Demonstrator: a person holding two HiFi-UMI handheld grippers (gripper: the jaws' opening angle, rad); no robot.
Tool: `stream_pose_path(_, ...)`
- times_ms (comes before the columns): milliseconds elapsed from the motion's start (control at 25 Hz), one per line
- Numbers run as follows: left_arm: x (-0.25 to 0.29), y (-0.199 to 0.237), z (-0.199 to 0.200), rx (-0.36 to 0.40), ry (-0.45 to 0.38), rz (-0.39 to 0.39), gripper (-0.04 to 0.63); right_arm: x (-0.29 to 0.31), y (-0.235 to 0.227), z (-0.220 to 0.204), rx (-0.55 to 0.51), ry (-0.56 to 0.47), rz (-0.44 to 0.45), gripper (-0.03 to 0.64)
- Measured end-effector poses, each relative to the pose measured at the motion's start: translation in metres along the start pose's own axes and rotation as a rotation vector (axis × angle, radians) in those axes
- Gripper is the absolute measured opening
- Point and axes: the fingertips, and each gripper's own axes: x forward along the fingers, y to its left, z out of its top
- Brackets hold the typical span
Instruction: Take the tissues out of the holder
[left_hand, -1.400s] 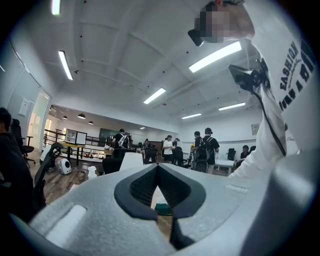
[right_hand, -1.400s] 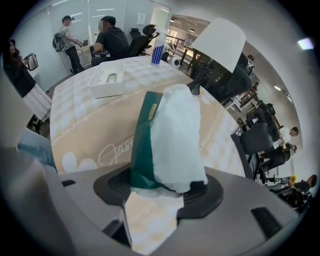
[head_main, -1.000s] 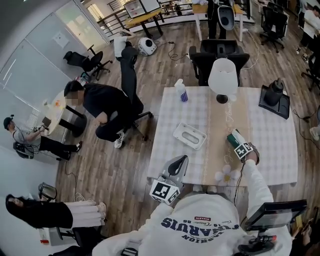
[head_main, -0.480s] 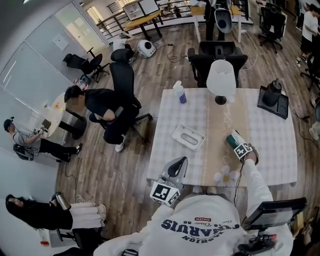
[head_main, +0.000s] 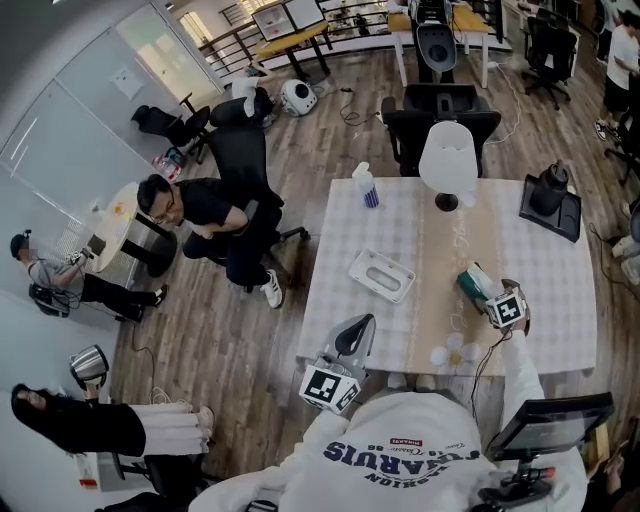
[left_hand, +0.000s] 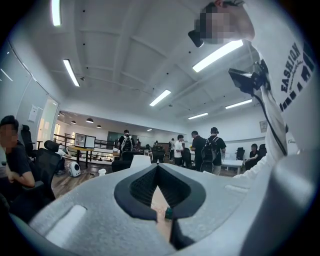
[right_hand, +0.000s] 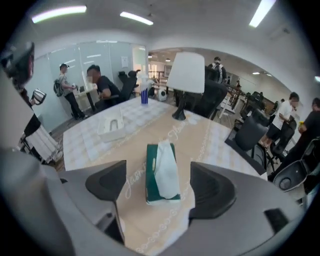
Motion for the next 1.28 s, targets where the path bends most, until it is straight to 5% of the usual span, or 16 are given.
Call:
stream_pose_path(120, -0.001, 0.001, 0.002, 0.002, -0.002, -0.001, 0.005, -0.057, 0.02, 0.05, 0.021, -0.197, 0.014, 0.363)
stream_pose_path(200, 0.0, 0.001, 0.003, 0.002, -0.005, -0.008, 0.004, -0.099, 0.048, 0.087, 0.017, -0.348, 0.073, 0.13)
stream_pose_path(360, 0.003, -0.003, 0.006, 0.003, -0.016, -0.028, 0.005, -0.168, 0.118, 0.144, -0.019, -0.569, 0.227, 0.02)
stream_pose_path(480, 0.006, -0.008, 0.012, 0.006, -0.022, -0.049, 0.005, -0.206, 0.163, 0.168, -0.068, -0.666, 0.304, 0.009)
stream_pose_path(680, 0.006, -0.01, 0.014, 0.001, -0.031, -0.065, 0.005, -0.234, 0.198, 0.186, -0.105, -0.747, 0.306, 0.006)
stream_pose_path(1280, 0.004, 0.006, 0.014, -0.009, -0.031, -0.055, 0.005, -0.229, 0.194, 0.198, -0.117, -0.739, 0.264, 0.006)
